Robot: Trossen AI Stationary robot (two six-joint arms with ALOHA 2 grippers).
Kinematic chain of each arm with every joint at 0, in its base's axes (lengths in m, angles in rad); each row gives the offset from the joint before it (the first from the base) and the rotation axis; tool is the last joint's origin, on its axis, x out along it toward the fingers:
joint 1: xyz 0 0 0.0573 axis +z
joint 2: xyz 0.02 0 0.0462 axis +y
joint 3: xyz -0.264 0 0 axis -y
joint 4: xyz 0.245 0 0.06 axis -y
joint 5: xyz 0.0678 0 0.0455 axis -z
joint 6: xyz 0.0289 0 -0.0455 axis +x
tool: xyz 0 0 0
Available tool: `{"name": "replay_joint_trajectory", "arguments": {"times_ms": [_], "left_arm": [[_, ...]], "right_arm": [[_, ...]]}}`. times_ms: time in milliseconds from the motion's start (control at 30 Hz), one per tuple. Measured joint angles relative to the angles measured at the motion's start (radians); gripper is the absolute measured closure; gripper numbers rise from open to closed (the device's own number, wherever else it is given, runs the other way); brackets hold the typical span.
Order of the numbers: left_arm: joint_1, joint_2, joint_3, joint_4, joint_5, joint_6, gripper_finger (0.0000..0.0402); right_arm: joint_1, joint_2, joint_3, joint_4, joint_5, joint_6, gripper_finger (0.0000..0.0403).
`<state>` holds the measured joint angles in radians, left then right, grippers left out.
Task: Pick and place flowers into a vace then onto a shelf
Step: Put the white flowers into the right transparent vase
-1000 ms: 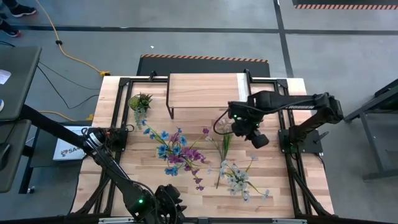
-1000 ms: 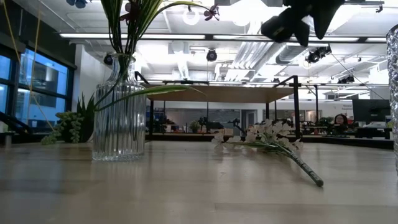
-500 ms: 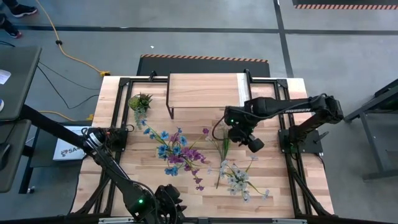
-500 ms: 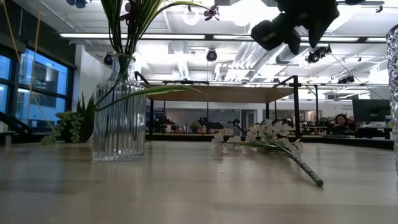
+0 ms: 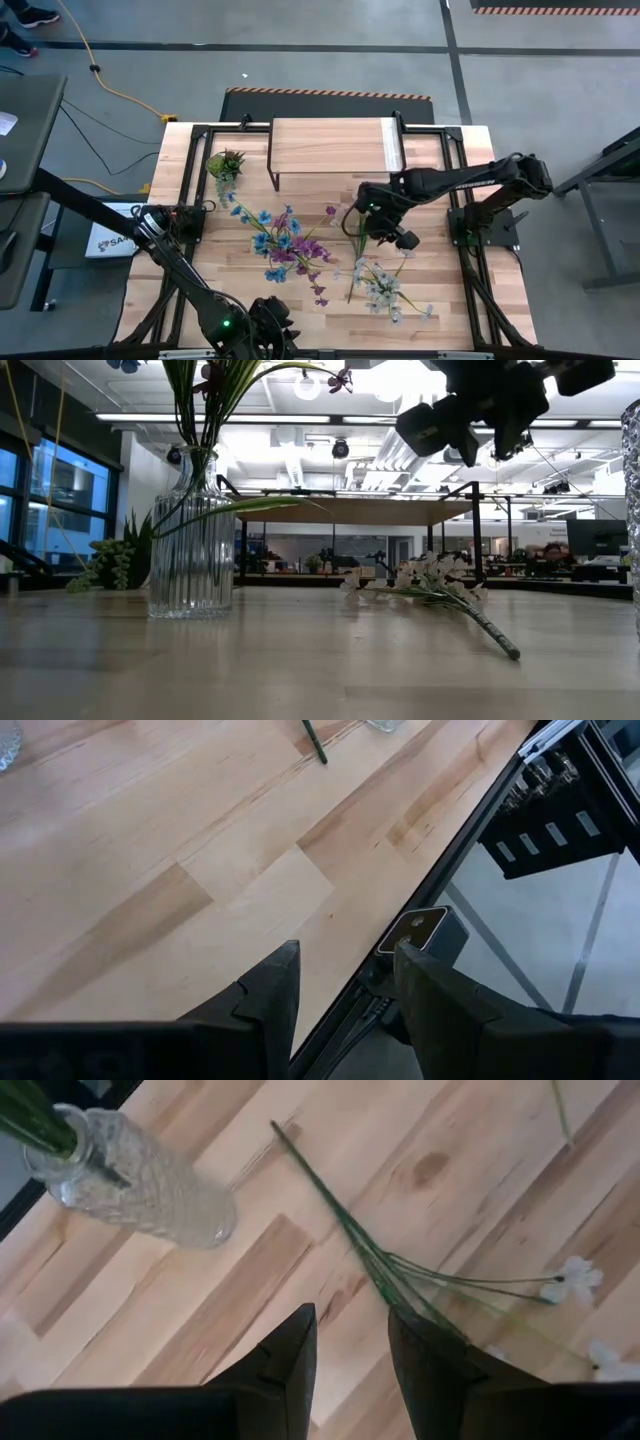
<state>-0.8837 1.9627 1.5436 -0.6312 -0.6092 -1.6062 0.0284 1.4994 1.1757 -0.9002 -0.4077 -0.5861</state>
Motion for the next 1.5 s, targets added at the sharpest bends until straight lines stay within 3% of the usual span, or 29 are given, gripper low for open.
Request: {"name": "replay_joint_trajectory", "arguments": {"times_ms": [267, 700, 1500], "left_arm": [[0.0, 0.0, 0.0, 0.0, 0.0, -0.002, 0.0204], [0.0, 0.0, 0.0, 0.0, 0.0, -0.022, 0.0204], [0.001, 0.0, 0.0, 0.001, 0.022, -0.053, 0.0204]], "right_arm": [[0.001, 0.0, -0.075, 0.081, -0.068, 0.001, 0.0284], [0.001, 0.0, -0.179, 0.28, -0.078, 0.004, 0.0284], [0.004, 0.119, -0.194, 0.39, -0.127, -0.027, 0.0284]]}}
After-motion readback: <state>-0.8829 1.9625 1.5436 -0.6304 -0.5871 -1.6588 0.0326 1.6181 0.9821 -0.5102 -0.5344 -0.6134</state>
